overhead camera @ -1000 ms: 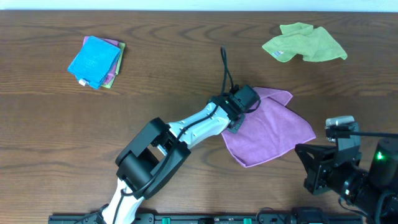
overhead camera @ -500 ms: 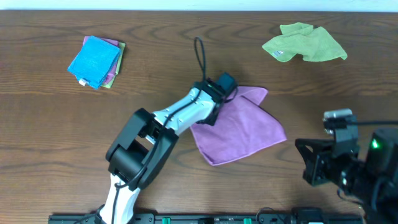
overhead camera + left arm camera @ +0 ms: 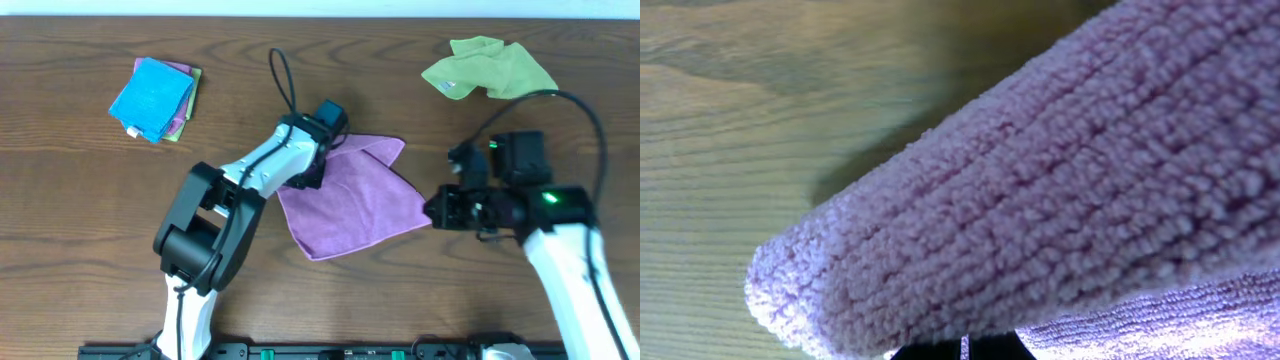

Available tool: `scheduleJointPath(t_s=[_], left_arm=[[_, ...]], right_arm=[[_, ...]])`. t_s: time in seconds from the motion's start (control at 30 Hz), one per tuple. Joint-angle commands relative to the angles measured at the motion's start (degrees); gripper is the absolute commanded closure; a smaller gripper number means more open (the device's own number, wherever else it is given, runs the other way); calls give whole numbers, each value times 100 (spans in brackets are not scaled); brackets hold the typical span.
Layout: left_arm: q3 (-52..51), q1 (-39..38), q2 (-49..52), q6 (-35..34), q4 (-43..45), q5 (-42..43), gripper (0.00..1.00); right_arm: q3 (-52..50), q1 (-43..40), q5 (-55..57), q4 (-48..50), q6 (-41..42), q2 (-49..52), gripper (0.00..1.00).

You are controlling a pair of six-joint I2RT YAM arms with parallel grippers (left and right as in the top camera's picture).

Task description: Fold the cloth

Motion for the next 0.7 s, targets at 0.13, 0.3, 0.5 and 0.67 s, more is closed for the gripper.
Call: scheduleJointPath(t_s=[0.13, 0.3, 0.5, 0.67], left_arm=[[-162, 308, 291, -20, -39, 273, 94], [-162, 326, 291, -17, -94, 284, 94], [-162, 466, 291, -20, -184, 310, 94], [-162, 509, 291, -20, -201, 350, 94]], right_arm=[[-87, 1045, 1399, 490, 1143, 1069, 99], [-87, 1362, 2159, 693, 1832, 1672, 98], [-90, 1405, 2450, 1005, 2247, 2406, 98], [-90, 1423, 2444, 1246, 2387, 2979, 98]])
